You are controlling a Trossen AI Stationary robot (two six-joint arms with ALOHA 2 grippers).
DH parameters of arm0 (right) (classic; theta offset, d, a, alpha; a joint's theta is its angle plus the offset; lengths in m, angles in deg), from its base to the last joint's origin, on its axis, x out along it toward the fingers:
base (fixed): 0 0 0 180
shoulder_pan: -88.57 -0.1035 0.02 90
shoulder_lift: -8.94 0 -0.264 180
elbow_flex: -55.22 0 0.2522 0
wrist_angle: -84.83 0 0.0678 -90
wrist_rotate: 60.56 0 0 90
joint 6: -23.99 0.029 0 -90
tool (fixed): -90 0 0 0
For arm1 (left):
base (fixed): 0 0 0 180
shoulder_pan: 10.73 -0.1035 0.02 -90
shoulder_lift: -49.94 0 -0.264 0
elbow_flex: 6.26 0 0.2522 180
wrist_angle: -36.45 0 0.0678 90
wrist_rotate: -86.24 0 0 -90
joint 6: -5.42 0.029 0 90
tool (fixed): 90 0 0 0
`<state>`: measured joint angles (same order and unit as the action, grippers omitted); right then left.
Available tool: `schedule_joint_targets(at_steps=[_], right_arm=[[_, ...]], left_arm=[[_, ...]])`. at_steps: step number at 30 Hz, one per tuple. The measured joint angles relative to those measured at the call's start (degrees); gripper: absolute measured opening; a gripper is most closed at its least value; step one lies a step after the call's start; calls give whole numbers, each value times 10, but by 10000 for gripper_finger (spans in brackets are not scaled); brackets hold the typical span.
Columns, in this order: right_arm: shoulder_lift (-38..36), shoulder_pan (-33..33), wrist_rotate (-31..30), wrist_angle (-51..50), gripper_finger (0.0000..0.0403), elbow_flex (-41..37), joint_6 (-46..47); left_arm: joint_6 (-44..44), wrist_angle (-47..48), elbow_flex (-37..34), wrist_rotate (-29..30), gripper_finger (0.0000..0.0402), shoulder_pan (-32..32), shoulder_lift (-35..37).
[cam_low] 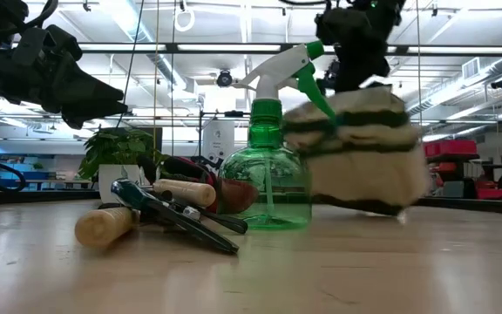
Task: Pick & Place Garden tools in Gardening bag
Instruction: Prepare the white gardening bag on the table
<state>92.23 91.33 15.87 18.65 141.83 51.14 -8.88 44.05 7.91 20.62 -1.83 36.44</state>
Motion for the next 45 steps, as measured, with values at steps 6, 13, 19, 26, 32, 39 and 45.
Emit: schedule_joint_targets(at_steps=[6, 13, 19, 26, 32, 39, 45], right_arm=[[0, 19, -9, 52, 1, 30, -46], [0, 42, -4, 132, 1, 34, -83], [0, 59, 19, 202, 1, 34, -106], [0, 75, 46, 273, 1, 34, -131], [0, 86, 55, 310, 2, 34, -141], [0, 96, 112, 408, 2, 9, -150], [0, 107, 143, 485, 2, -42, -146]], left_arm=[[0, 0, 0, 0, 193, 0, 0], [0, 0, 0, 0, 193, 0, 0], [0, 0, 0, 0, 193, 0, 0], [0, 0, 0, 0, 193, 0, 0], [0, 0, 0, 0, 193, 0, 0], [0, 0, 0, 0, 193, 0, 0], [-6, 0, 0, 0, 193, 0, 0]])
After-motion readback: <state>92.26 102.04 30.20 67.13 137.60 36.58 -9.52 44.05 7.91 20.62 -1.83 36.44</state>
